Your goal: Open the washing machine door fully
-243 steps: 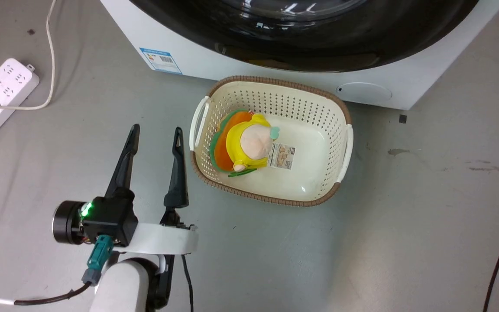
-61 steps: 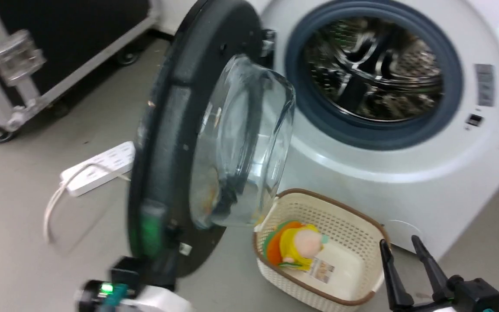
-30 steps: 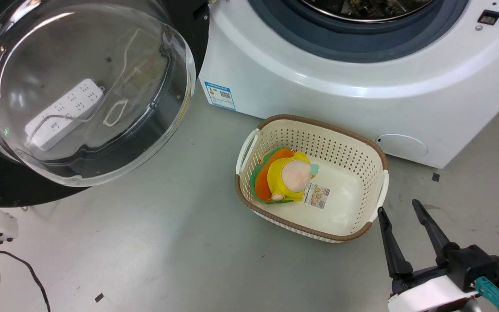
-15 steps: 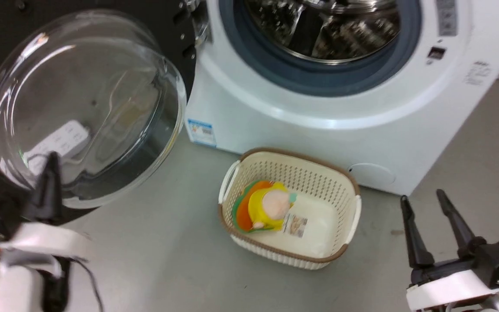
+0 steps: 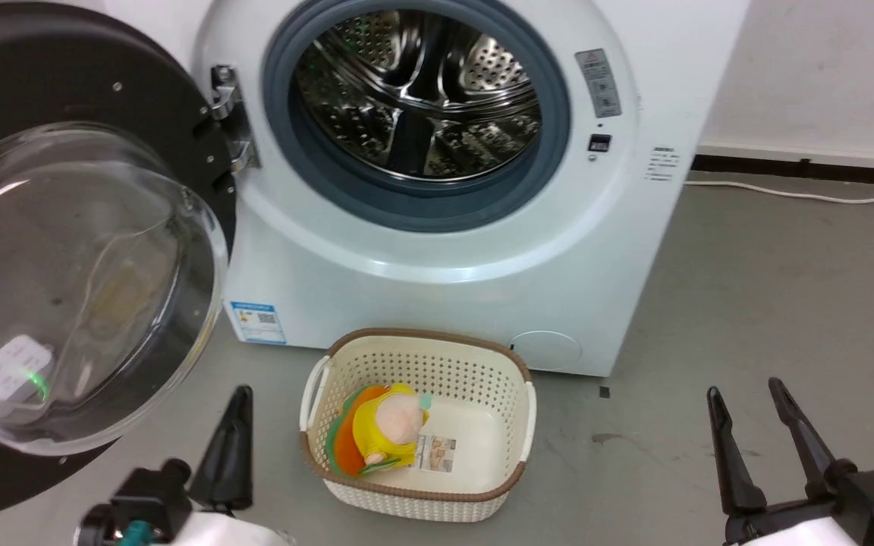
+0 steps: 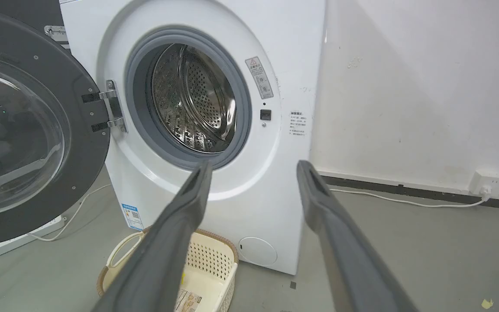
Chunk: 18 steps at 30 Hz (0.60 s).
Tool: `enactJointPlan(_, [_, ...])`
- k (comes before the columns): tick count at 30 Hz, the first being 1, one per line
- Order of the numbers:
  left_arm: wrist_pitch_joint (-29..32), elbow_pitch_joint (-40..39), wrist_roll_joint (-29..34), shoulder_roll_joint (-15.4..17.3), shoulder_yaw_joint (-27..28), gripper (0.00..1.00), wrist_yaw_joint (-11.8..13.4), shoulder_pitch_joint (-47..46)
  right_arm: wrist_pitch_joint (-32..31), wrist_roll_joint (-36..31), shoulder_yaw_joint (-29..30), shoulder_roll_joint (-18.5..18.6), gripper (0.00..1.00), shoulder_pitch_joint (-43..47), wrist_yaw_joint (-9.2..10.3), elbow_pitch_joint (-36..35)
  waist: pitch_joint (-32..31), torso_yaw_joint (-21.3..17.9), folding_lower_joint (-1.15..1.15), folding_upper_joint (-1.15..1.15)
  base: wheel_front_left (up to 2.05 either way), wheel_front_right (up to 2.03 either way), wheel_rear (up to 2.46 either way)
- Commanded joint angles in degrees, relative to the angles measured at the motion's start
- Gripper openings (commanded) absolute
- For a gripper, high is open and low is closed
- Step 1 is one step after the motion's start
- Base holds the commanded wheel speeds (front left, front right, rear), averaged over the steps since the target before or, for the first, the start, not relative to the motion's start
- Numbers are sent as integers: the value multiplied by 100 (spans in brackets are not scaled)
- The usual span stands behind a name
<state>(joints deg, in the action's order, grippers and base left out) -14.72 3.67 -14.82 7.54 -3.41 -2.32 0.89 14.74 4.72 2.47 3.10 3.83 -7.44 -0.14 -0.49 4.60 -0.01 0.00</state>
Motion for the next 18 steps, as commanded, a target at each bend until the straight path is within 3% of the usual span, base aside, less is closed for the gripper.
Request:
enactJointPlan(1, [-28, 78, 148, -45, -107, 78, -31, 137, 25, 33, 4, -22, 100, 113, -5, 24, -54, -127, 1, 0, 0, 0, 0])
enactJointPlan(2, [-28, 137, 193, -63, -157, 100, -31, 169, 25, 36, 10, -22, 100, 128, -5, 42, -60, -150, 1, 0, 0, 0, 0])
enactJointPlan(13, [-28, 295, 329, -230, -254, 100, -66, 163, 26, 90, 37, -22, 100, 100, -5, 167, -63, -273, 1, 0, 0, 0, 0])
enactJointPlan(18, [-28, 361, 516, -227, -225, 100, 78, 131, 26, 96, 35, -22, 100, 88, -5, 189, -58, -293, 1, 0, 0, 0, 0])
